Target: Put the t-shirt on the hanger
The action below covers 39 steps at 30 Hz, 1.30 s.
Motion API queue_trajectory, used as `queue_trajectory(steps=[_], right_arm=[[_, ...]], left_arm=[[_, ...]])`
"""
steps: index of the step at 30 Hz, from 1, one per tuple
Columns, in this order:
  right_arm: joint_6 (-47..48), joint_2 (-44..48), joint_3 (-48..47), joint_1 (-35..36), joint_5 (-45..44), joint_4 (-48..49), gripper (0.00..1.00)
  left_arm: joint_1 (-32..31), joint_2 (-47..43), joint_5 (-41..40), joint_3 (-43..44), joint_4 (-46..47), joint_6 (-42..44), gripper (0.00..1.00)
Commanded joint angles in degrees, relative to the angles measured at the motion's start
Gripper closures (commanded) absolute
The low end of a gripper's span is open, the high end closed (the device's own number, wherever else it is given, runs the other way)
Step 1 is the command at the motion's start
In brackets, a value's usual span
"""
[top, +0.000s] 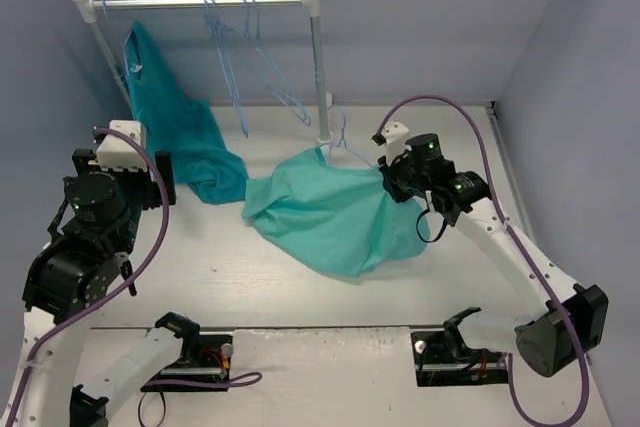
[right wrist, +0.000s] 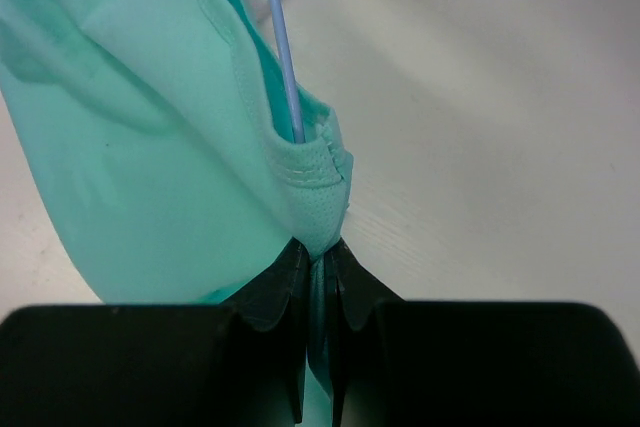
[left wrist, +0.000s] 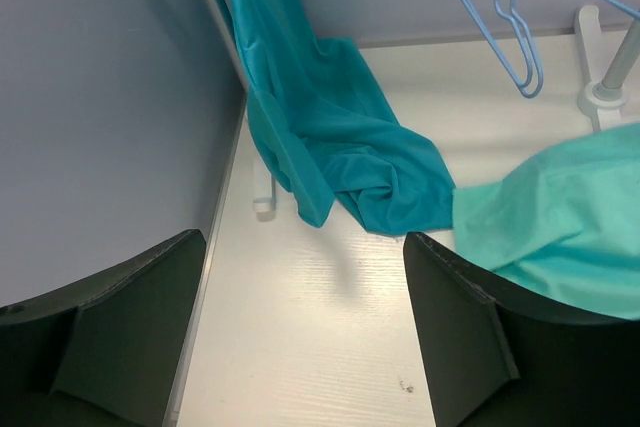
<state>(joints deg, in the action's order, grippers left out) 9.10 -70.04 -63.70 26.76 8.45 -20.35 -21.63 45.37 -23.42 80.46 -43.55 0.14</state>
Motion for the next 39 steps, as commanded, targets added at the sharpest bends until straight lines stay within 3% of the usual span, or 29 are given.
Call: queue_trajectory(steps=[1, 8, 17, 21, 34, 39], right_arm=[[-4.09, 0.78, -0.81, -3.6, -8.28, 7.38, 1.0], [-1.8, -2.18, -11.28, -5.23, -9.96, 9.18, 1.0], [-0.71, -10.25, -27.43, -4.23, -2.82, 9.46, 1.0], [-0.5, -11.68, -30.78, -1.5, -2.76, 9.5, 1.0], [1.59, -25.01, -47.71, 4.53, -19.6, 12.17, 1.0], [1.36, -29.1, -53.72, 4.53, -21.73, 12.62, 1.0]], left_arm=[[0.45, 0.45, 0.39, -1.72, 2.6, -1.37, 0.24], [0.45, -1.73, -0.41, -11.01, 3.26, -2.54, 0.24], [0.45, -6.4, 1.16, -25.96, 8.94, -4.85, 0.23], [0.45, -9.57, 0.79, -30.74, 12.75, -5.54, 0.14], [0.45, -14.42, -2.07, -34.01, 13.58, -5.71, 0.12], [0.45, -14.25, -2.16, -33.97, 13.58, -5.76, 0.12]])
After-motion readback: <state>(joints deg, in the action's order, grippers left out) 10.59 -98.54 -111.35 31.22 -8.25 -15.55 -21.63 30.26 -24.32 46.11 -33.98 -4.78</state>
